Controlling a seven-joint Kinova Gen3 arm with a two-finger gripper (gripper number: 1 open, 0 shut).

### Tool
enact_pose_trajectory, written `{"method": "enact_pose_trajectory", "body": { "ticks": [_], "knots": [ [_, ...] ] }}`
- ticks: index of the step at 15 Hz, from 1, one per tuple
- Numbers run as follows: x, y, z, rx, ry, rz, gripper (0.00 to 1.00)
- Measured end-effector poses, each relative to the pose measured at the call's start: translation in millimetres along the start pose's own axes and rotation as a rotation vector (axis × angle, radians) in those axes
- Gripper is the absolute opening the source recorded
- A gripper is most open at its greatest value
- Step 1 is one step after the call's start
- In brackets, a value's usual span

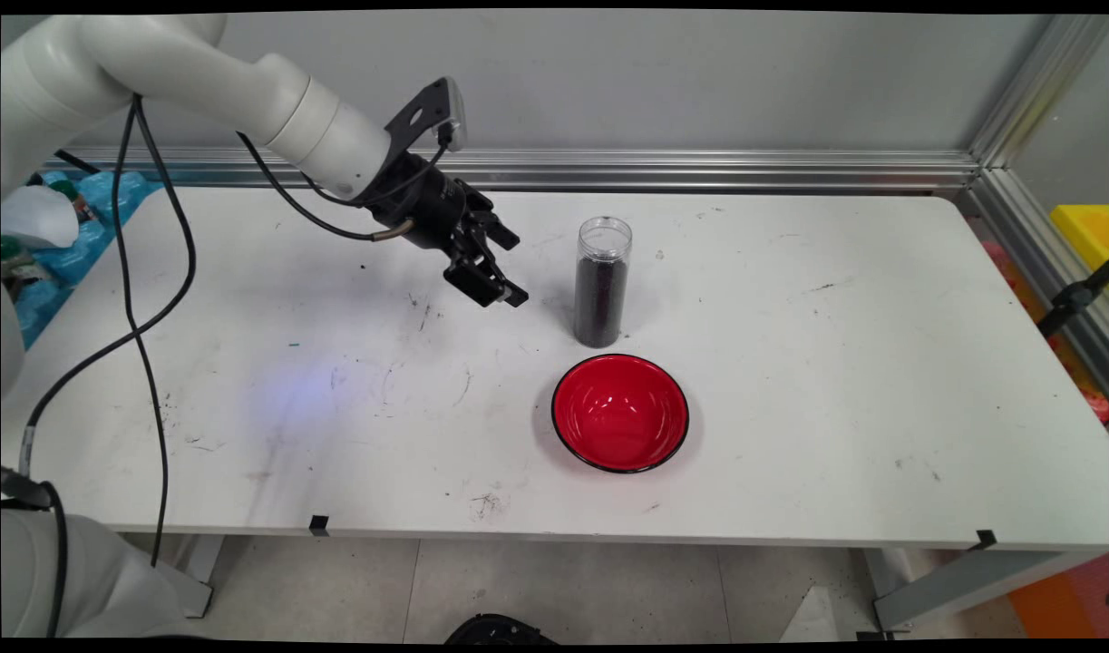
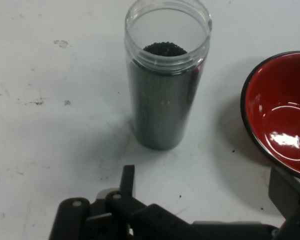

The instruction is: Pick up the black seasoning powder from the table

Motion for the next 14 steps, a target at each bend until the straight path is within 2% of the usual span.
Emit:
{"method": "enact_pose_trajectory", "body": {
  "ticks": [10,14],
  "knots": [
    [-7.0,-5.2,10.9,0.011,-0.001,-0.016,1.0],
    [-12.9,-6.5,19.7,0.024,0.016,-0.003,1.0]
  ]
}}
